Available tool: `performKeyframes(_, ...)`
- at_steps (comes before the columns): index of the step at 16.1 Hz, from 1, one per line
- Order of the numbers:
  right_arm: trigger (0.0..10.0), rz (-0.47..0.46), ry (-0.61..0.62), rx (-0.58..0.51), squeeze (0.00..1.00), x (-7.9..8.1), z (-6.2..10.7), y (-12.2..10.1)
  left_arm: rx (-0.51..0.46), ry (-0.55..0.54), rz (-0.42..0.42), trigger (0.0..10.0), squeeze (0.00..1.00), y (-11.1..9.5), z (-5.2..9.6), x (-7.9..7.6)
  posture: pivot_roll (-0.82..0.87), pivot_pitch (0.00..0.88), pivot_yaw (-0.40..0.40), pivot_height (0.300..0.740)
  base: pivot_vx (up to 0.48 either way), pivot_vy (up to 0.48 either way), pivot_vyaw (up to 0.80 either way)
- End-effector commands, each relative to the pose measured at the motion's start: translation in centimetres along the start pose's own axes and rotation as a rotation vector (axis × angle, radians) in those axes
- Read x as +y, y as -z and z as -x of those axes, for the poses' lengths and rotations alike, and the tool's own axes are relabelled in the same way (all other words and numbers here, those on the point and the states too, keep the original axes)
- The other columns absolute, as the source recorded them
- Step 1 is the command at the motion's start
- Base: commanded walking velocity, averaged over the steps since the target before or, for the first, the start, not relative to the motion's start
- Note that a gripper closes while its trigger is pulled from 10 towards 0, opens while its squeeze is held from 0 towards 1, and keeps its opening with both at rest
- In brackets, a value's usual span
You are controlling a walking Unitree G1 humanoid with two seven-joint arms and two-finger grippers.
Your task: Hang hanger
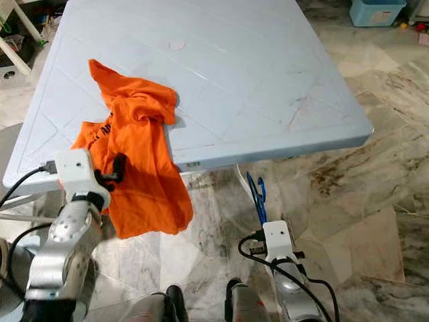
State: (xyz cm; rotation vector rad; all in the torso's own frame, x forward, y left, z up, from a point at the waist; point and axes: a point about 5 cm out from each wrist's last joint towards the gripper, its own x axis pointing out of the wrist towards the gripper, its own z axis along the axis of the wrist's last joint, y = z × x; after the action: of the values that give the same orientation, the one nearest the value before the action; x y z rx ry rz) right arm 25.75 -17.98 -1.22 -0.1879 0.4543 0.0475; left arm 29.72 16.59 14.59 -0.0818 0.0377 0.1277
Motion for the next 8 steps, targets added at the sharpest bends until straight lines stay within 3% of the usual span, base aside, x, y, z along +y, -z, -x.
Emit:
performKeyframes(1, 10.0, -0.003, -0.010, 0.025, 0.00, 0.3, 0.2, 0.8, 0.066, -0.040, 0.004, 0.0, 0.00, 1.1, -0.2, 0.9, -0.15, 0.258, 0.061, 0.740, 0.000, 0.000, 0.00)
performKeyframes(8, 10.0, -0.007, -0.013, 0.028, 0.00, 0.6, 0.3, 0.9, 0.082, -0.075, -0.005, 0.0, 0.00, 1.0, -1.7, 2.1, -0.15, 0.263, 0.067, 0.740, 0.000, 0.000, 0.00)
